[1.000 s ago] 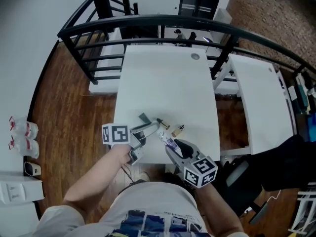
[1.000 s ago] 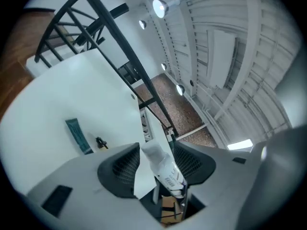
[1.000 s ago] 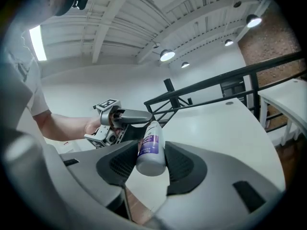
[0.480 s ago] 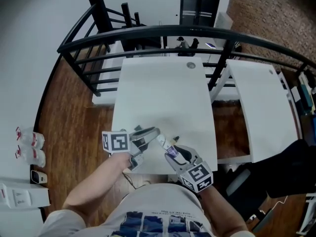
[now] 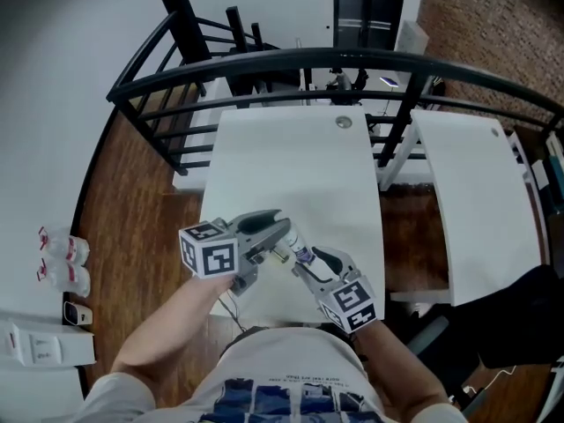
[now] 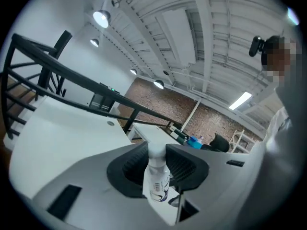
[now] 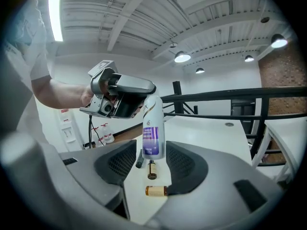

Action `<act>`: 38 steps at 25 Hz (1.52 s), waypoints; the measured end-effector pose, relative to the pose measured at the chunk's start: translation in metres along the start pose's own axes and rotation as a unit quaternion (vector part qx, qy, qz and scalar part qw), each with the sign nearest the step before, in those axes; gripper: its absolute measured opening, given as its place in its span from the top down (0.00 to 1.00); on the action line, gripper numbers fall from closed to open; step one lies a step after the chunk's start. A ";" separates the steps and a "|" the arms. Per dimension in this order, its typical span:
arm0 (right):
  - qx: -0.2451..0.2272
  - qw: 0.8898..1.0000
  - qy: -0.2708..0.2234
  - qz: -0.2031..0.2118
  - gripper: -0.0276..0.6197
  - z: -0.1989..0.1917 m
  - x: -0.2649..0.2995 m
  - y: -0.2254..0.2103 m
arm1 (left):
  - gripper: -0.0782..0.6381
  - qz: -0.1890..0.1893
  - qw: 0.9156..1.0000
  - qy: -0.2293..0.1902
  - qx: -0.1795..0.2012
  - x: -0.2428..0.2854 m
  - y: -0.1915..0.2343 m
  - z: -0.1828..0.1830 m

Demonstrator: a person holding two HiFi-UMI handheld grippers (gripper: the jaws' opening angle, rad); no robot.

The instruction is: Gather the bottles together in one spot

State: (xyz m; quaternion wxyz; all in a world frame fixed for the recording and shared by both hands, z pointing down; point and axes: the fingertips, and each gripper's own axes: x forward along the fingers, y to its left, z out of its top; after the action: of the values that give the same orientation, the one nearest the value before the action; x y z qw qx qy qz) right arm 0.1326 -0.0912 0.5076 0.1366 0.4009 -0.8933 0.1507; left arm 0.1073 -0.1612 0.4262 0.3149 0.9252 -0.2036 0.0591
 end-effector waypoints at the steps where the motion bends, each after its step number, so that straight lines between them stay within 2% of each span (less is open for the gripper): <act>1: 0.003 1.000 0.006 -0.001 0.63 -0.003 -0.001 -0.006 | 0.74 0.016 1.000 0.001 0.016 0.003 0.006 0.004; 3: 0.009 1.000 0.019 -0.003 0.55 -0.010 -0.007 -0.016 | 0.74 0.051 0.998 -0.002 0.041 0.009 0.022 0.010; 5: 0.025 0.999 0.023 -0.005 0.54 -0.016 -0.015 -0.026 | 0.74 0.094 0.994 -0.010 0.058 0.014 0.045 0.017; 10: 0.068 0.997 0.023 -0.027 0.48 -0.025 -0.039 -0.048 | 0.74 0.198 0.977 -0.034 0.076 0.024 0.112 0.030; 13: 0.075 0.995 0.042 -0.046 0.46 -0.038 -0.051 -0.062 | 0.74 0.235 0.967 -0.046 0.088 0.033 0.145 0.036; 17: 0.088 0.992 0.062 -0.061 0.46 -0.057 -0.070 -0.074 | 0.74 0.275 0.953 -0.051 0.121 0.050 0.183 0.037; 21: 0.099 0.990 0.072 -0.073 0.46 -0.065 -0.082 -0.084 | 0.74 0.285 0.947 -0.054 0.141 0.067 0.211 0.038; 25: 0.103 0.988 0.082 -0.081 0.46 -0.073 -0.089 -0.092 | 0.74 0.302 0.936 -0.039 0.178 0.085 0.233 0.031; 30: 0.106 0.986 0.098 -0.086 0.46 -0.083 -0.096 -0.095 | 0.74 0.307 0.934 -0.035 0.182 0.098 0.251 0.020; 38: 0.107 0.985 0.104 -0.085 0.46 -0.088 -0.094 -0.098 | 0.73 0.306 0.930 -0.043 0.197 0.102 0.256 0.020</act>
State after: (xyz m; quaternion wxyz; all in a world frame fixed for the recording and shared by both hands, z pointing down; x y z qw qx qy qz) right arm 0.2775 -0.0564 0.5702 0.1972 0.4700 -0.8154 0.2744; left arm 0.0940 -0.3918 0.5773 0.0834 0.8630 -0.4745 0.1518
